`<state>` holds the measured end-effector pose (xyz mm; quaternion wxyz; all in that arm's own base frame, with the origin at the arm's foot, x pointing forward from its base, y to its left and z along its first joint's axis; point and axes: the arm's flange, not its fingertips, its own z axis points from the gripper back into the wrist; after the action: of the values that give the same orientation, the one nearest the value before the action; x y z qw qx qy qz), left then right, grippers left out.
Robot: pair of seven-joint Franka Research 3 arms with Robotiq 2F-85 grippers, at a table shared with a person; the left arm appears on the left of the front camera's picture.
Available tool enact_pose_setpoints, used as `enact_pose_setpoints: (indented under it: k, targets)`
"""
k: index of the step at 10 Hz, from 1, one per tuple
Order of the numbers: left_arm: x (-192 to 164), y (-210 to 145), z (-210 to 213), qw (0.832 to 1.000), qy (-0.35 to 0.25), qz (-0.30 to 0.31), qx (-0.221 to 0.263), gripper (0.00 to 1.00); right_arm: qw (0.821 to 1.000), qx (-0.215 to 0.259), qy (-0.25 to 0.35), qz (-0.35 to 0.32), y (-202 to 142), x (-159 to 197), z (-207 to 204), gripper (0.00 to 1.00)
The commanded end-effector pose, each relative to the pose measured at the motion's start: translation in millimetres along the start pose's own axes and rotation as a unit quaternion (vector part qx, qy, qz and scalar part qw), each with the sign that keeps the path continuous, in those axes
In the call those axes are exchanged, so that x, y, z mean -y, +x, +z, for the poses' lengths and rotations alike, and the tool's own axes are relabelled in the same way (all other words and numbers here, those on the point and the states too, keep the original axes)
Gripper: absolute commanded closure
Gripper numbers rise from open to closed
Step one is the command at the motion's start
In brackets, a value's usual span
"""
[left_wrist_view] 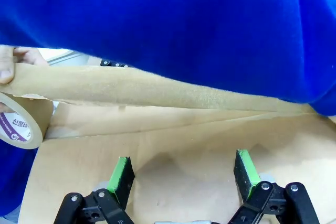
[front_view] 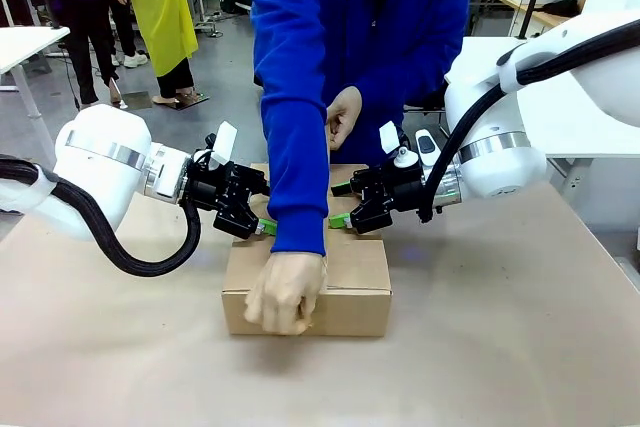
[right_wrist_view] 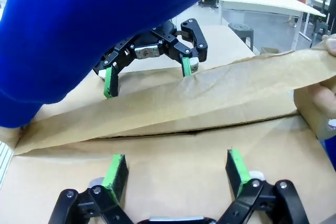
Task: Pack the gift set into the box.
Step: Press and hold the closed box until the human finishes sealing it.
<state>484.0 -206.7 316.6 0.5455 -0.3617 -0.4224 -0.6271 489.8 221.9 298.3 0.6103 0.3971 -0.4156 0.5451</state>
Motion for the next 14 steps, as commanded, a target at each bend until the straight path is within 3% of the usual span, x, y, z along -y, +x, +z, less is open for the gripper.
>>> enact_pose_setpoints:
  k: [1,14]
  targets:
    - [1.5,-1.1,-1.1,1.0,-0.003,-0.012,0.003,0.0,1.0,-0.003,0.002,0.0,-4.4,-2.9,-0.6,0.0]
    - [1.5,-1.1,-1.1,1.0,-0.003,-0.012,0.003,0.0,1.0,-0.003,0.002,0.0,-4.4,-2.9,-0.6,0.0]
